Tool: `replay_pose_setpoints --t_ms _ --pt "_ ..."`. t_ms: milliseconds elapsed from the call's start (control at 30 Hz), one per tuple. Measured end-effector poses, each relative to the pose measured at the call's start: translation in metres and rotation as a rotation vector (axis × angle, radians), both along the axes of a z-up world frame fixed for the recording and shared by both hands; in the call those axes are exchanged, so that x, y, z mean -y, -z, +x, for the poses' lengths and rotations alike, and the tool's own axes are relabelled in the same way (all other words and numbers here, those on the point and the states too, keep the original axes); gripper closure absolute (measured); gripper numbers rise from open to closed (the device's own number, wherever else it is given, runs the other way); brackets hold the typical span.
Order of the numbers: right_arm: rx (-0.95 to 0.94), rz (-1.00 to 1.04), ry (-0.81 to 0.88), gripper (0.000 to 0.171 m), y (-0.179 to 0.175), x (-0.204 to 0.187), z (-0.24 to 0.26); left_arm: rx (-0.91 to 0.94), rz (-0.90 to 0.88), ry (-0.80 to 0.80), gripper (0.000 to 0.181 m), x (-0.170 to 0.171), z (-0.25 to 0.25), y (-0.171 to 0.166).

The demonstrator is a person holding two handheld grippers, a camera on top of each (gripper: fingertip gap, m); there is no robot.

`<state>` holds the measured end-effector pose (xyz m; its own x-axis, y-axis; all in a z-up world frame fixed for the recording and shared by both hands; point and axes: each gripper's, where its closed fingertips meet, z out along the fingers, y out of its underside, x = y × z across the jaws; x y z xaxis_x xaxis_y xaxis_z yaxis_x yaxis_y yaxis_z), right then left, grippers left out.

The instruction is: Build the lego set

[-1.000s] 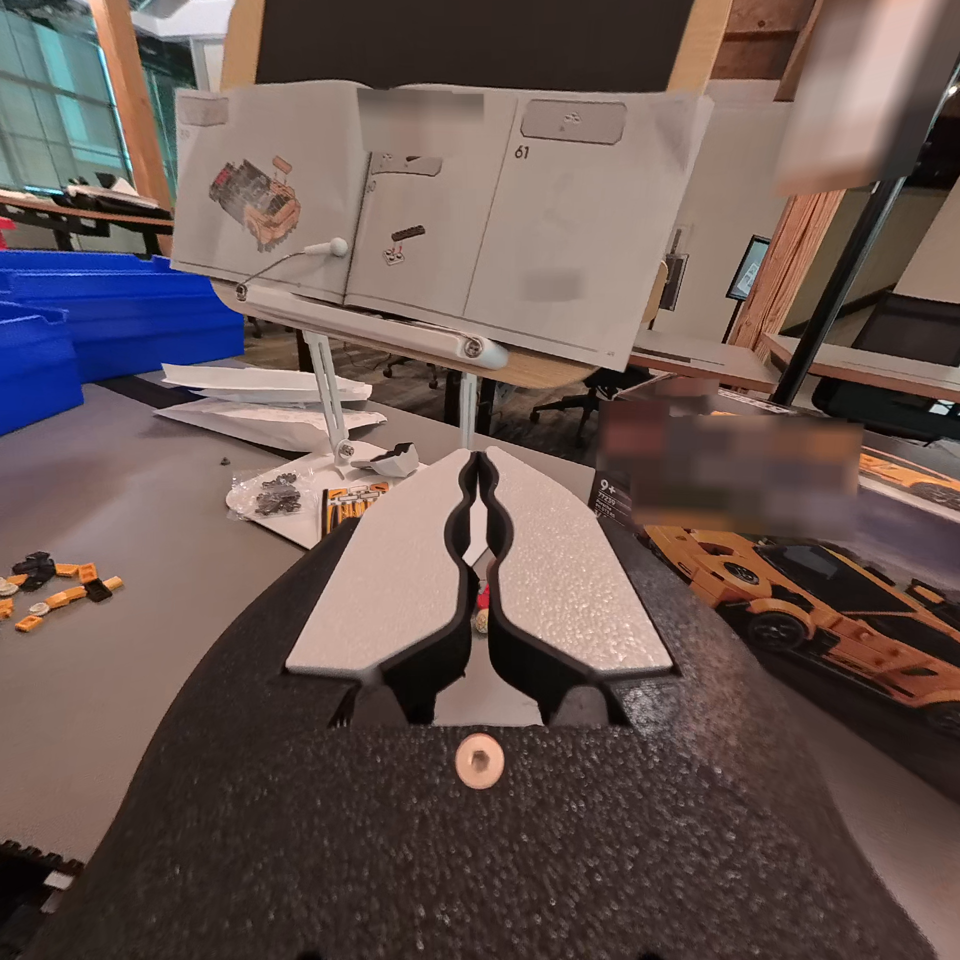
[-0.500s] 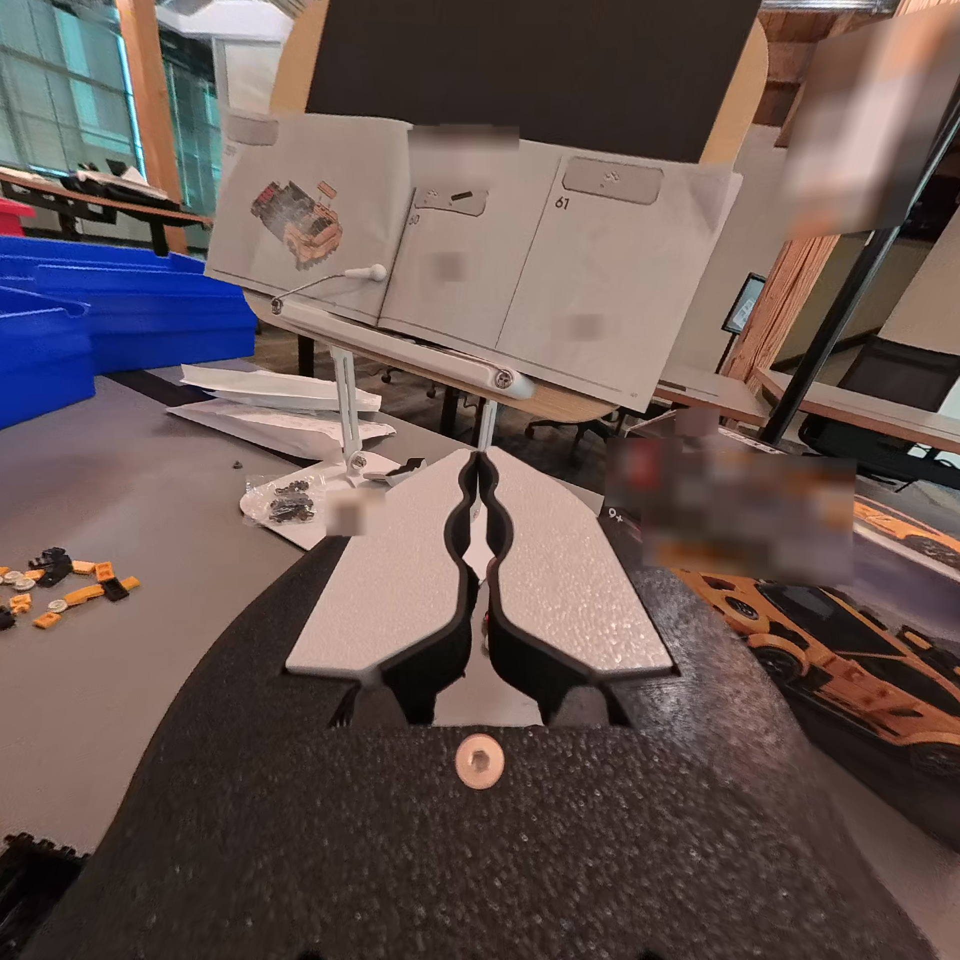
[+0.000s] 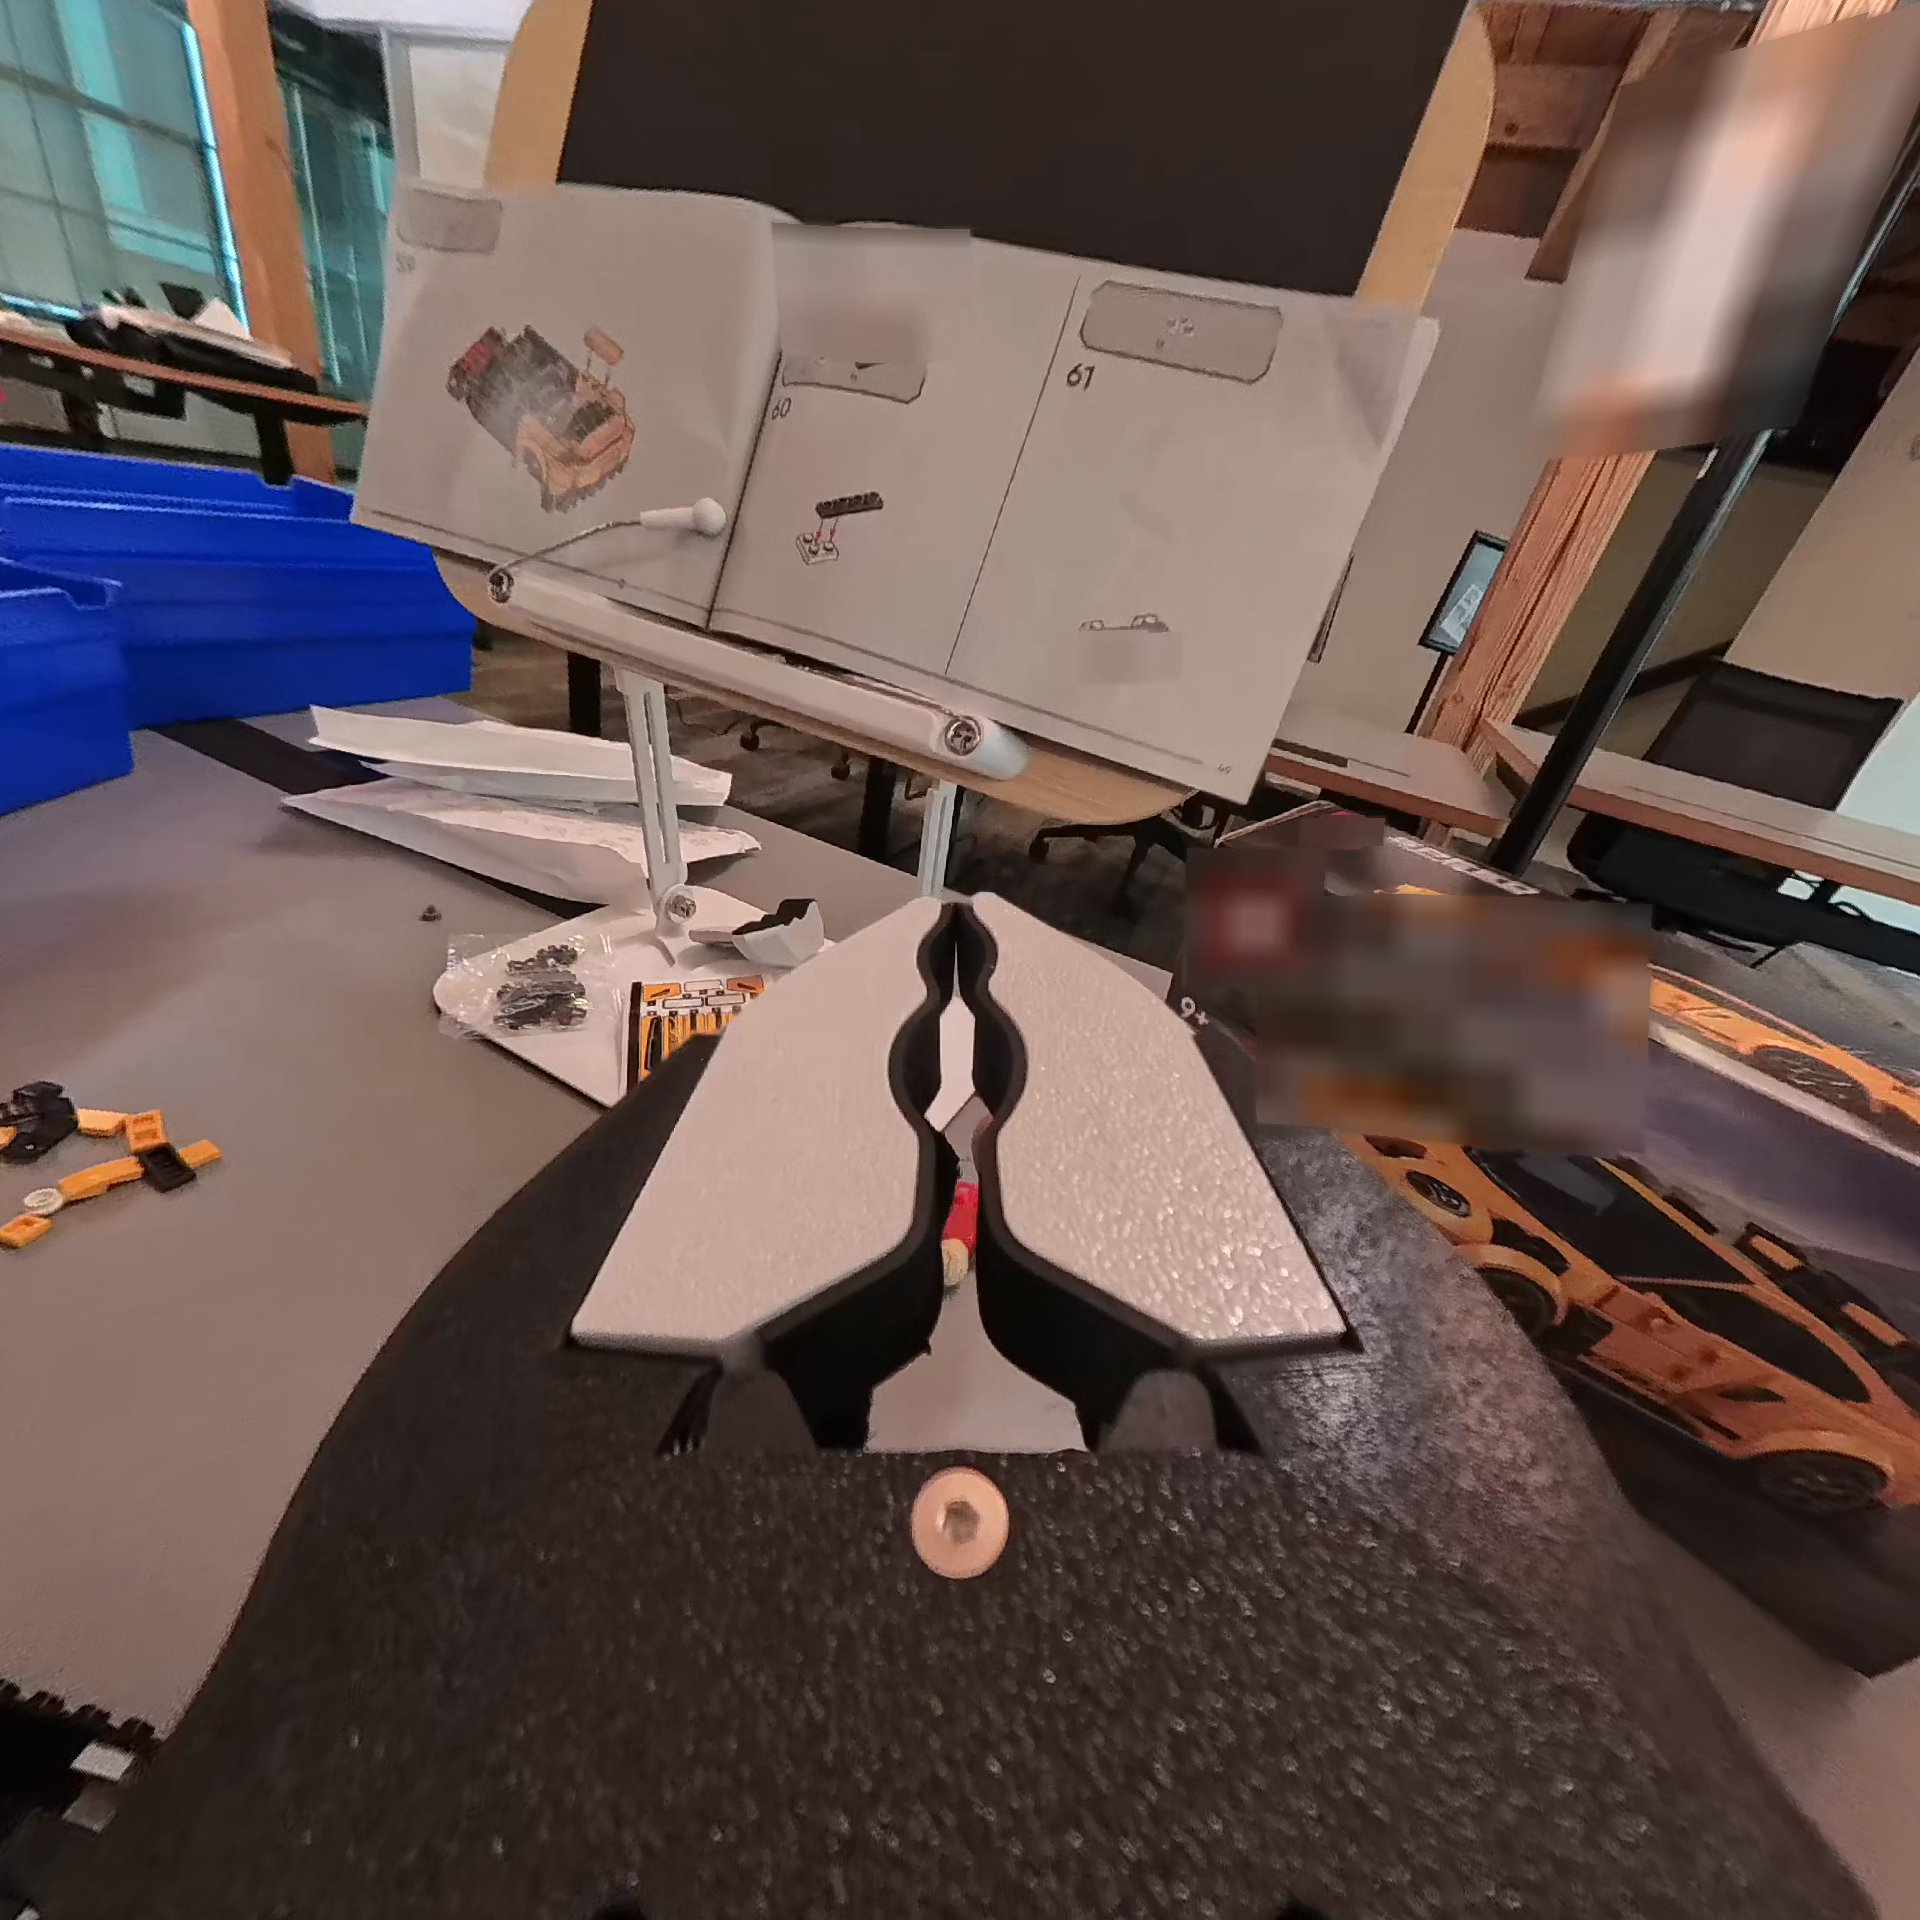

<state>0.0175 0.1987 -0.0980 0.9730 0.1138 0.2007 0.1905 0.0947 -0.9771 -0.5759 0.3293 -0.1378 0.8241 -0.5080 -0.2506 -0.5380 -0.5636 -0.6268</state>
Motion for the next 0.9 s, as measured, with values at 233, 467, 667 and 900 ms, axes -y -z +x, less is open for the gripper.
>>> replay_pose_setpoints --t_ms 233,467,667,900 --pt "0.007 -0.033 -0.005 0.171 0.012 -0.004 0.000 -0.368 -0.355 0.144 0.173 -0.006 -0.015 0.061" --pt "0.008 -0.064 -0.007 0.171 0.022 -0.007 0.002 -0.563 -0.603 0.258 0.168 -0.001 -0.020 0.100" --pt "0.008 -0.081 0.001 0.171 0.028 -0.010 0.005 -0.534 -0.721 0.442 0.161 0.025 0.001 0.114" --pt "0.012 -0.106 0.000 0.171 0.037 -0.012 0.005 -0.516 -0.743 0.552 0.159 0.047 0.016 0.123"
